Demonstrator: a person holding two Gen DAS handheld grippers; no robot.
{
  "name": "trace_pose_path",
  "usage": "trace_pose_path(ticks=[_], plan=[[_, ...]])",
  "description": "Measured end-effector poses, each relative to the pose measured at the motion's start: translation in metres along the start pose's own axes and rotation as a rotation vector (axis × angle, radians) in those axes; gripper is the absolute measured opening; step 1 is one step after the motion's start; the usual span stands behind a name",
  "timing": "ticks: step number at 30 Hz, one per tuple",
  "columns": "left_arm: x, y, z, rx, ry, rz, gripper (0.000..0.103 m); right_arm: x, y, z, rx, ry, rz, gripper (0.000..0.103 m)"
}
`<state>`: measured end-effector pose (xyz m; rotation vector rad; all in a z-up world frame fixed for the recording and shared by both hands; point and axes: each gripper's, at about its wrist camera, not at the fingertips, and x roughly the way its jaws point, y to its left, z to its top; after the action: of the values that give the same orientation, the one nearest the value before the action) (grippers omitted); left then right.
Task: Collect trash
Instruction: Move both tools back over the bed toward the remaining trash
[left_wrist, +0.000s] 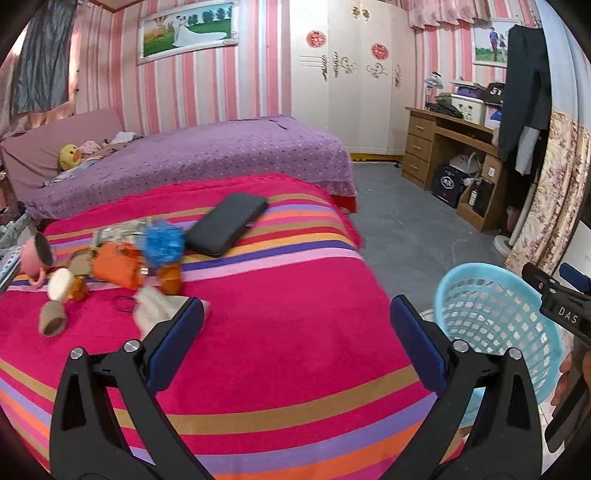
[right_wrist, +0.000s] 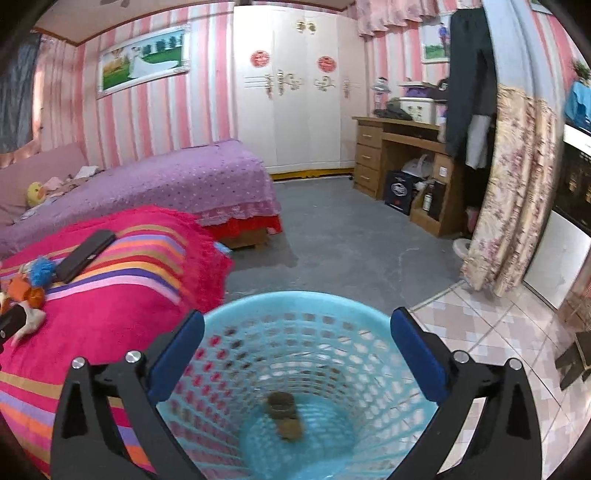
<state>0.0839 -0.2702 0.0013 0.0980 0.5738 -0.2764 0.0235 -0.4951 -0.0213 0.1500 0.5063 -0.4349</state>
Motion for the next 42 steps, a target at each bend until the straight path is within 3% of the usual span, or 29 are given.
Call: trace_pose_path(ticks=[11,18,23,27,37,39,42], plan=[[-0.024,0.111,-0.004,-0.009,-0.020,0.156,0.097,-0.006,0.118,0.004,-0.049,-0.023,0.188,0.098],[-0.015,0.196,-0.018,-0.037,0.008,0.241,0.097,-0.007,0.175,-0.001,-0.116,-0.026,0.215,0.098],[0.006,0.249,-0.031,-0.105,0.073,0.235,0.097,0.001,0.199,-0.006,-0.115,0.015,0.273,0.098],[0.024,0.271,-0.038,-0.089,0.111,0.270,0.097,0.007,0.219,-0.012,-0.173,0.036,0.249,0.098],[0.064,0.300,-0.035,-0.108,0.211,0.233,0.097,0.017,0.249,-0.021,-0.167,0.097,0.312,0.098],[0.071,0.302,-0.037,-0.118,0.241,0.209,0.094,0.017,0.256,-0.023,-0.181,0.096,0.315,0.098],[0.075,0.303,-0.040,-0.135,0.274,0.173,0.073,0.015,0.266,-0.025,-0.202,0.097,0.325,0.098]])
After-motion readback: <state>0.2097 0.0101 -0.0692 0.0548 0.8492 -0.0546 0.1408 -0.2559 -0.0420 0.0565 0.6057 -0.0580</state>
